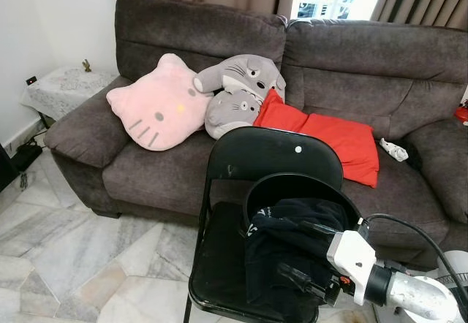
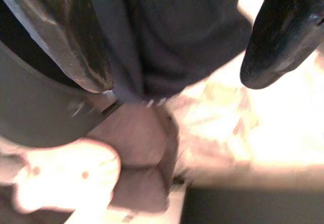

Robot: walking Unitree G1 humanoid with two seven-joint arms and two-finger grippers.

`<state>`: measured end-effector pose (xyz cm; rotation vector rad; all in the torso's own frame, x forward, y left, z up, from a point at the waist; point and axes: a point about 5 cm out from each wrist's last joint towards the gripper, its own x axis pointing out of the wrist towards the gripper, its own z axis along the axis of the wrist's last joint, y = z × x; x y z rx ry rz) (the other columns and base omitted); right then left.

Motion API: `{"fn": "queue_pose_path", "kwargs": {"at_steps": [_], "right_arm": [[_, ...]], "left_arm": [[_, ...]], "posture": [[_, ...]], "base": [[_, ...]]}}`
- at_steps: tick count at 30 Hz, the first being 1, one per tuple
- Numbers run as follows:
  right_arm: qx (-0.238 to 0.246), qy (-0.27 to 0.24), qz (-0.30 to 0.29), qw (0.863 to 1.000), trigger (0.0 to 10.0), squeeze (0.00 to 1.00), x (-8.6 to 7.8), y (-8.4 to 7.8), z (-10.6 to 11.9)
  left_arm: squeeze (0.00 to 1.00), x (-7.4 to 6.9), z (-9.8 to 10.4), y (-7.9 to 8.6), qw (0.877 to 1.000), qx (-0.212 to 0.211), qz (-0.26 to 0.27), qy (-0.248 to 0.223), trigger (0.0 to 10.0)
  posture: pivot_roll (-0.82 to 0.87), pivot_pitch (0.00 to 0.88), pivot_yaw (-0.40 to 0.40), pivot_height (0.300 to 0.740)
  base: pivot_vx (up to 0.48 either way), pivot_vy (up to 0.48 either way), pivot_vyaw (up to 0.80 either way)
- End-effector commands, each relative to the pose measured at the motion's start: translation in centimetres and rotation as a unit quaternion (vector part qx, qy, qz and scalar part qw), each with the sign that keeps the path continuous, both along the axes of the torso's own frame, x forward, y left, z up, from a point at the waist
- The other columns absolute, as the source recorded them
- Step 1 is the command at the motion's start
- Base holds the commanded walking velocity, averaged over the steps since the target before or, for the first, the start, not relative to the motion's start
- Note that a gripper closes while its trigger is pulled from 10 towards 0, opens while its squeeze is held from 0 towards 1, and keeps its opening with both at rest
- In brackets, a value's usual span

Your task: Hang hanger

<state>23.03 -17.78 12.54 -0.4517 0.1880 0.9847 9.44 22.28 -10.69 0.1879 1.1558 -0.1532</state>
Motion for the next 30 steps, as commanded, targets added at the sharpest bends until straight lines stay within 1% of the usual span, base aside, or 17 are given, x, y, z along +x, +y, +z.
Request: {"fn": "queue_pose_path", "kwargs": {"at_steps": [1, 2, 3, 4, 5, 7, 9, 10, 11, 12, 13, 16, 19, 22, 25, 27, 30], "right_arm": [[-0.033, 0.009, 0.018, 0.999, 10.0, 0.00, -0.4, 0.2, -0.1], [-0.045, 0.012, 0.020, 0.999, 10.0, 0.00, -0.5, 0.1, -0.3], [-0.087, 0.010, 0.023, 0.996, 10.0, 0.00, -0.5, -0.2, -0.9], [-0.156, 0.003, 0.033, 0.987, 10.0, 0.00, -0.6, -0.7, -2.0], [-0.194, -0.006, 0.032, 0.981, 10.0, 0.00, -0.5, -1.0, -2.7], [-0.231, -0.021, 0.031, 0.972, 10.0, 0.00, -0.3, -1.3, -3.3], [-0.248, -0.038, 0.035, 0.967, 10.0, 0.00, -0.2, -1.2, -3.6], [-0.254, -0.064, 0.028, 0.965, 10.0, 0.00, 0.2, -0.9, -3.8], [-0.254, -0.064, 0.028, 0.965, 10.0, 0.00, 0.2, -0.9, -3.8], [-0.246, -0.080, 0.011, 0.966, 10.0, 0.00, 0.6, -0.5, -4.2], [-0.243, -0.089, 0.012, 0.966, 10.0, 0.00, 0.8, -0.3, -4.6], [-0.241, -0.132, -0.018, 0.961, 10.0, 0.00, 1.8, 0.2, -5.4], [-0.242, -0.151, -0.027, 0.958, 10.0, 0.00, 2.4, 0.5, -5.6], [-0.225, -0.141, -0.026, 0.964, 10.0, 0.00, 2.8, 1.4, -6.1], [-0.216, -0.111, 0.005, 0.970, 10.0, 0.00, 2.4, 2.3, -6.7], [-0.201, -0.107, 0.012, 0.974, 10.0, 0.00, 2.2, 2.8, -6.5], [-0.159, -0.110, 0.004, 0.981, 10.0, 0.00, 2.3, 3.4, -5.8]], "left_arm": [[0.00, 0.0, -0.1, -0.5, 1.000, -0.009, 0.001, 0.000, 10.0], [0.00, 0.0, -0.1, -0.5, 1.000, -0.009, 0.001, 0.000, 10.0], [0.00, 0.0, -0.1, -0.5, 1.000, -0.009, 0.001, 0.000, 10.0], [0.00, 0.0, -0.1, -0.6, 1.000, -0.010, 0.001, 0.000, 10.0], [0.00, 0.0, -0.1, -0.6, 1.000, -0.010, 0.001, 0.000, 10.0], [0.00, 0.0, -0.1, -0.6, 1.000, -0.011, 0.002, 0.000, 10.0], [0.00, 0.0, -0.1, -0.6, 1.000, -0.011, 0.002, 0.000, 10.0], [0.00, 0.0, -0.1, -0.6, 1.000, -0.012, 0.004, 0.000, 10.0], [0.00, 0.0, -0.1, -0.6, 1.000, -0.012, 0.004, 0.000, 10.0], [0.00, 0.0, -0.1, -0.6, 1.000, -0.012, 0.005, -0.001, 10.0], [0.00, 0.0, -0.1, -0.6, 1.000, -0.011, 0.005, -0.001, 10.0], [0.00, 0.0, -0.1, -0.6, 1.000, -0.011, 0.005, 0.000, 10.0], [0.00, 0.1, -0.1, -0.6, 1.000, -0.011, 0.006, -0.001, 10.0], [0.00, 0.1, -0.1, -0.5, 1.000, -0.012, 0.009, -0.002, 10.0], [0.00, 0.1, -0.1, -0.5, 1.000, -0.012, 0.013, -0.004, 10.0], [0.00, 0.1, -0.1, -0.4, 1.000, -0.011, 0.016, -0.004, 10.0], [0.00, 0.0, -0.1, -0.4, 1.000, -0.010, 0.015, -0.003, 10.0]], "posture": [[-0.10, 0.016, -0.039, 0.740], [-0.10, 0.017, -0.040, 0.740], [-0.10, 0.016, -0.040, 0.740], [-0.10, 0.017, -0.041, 0.740], [-0.10, 0.016, -0.043, 0.740], [-0.10, 0.016, -0.045, 0.740], [-0.10, 0.017, -0.046, 0.740], [-0.09, 0.017, -0.048, 0.740], [-0.09, 0.017, -0.048, 0.740], [-0.09, 0.017, -0.049, 0.740], [-0.09, 0.017, -0.049, 0.740], [-0.09, 0.017, -0.050, 0.740], [-0.09, 0.017, -0.050, 0.740], [-0.08, 0.013, -0.055, 0.740], [-0.06, 0.011, -0.060, 0.740], [-0.06, 0.010, -0.061, 0.740], [-0.07, 0.012, -0.058, 0.740]], "base": [[0.000, 0.000, 0.00], [0.000, 0.000, 0.00], [0.000, 0.000, 0.00], [0.000, 0.000, 0.00], [0.000, 0.000, 0.00], [0.000, 0.000, 0.00], [0.000, 0.000, 0.00], [0.000, 0.000, 0.00], [0.000, 0.000, 0.00], [0.000, 0.000, 0.00], [0.000, 0.000, 0.00], [0.000, 0.000, 0.00], [0.000, 0.000, 0.00], [0.000, 0.000, 0.00], [0.000, 0.000, 0.00], [0.000, 0.000, 0.00], [0.000, 0.000, 0.00]]}}
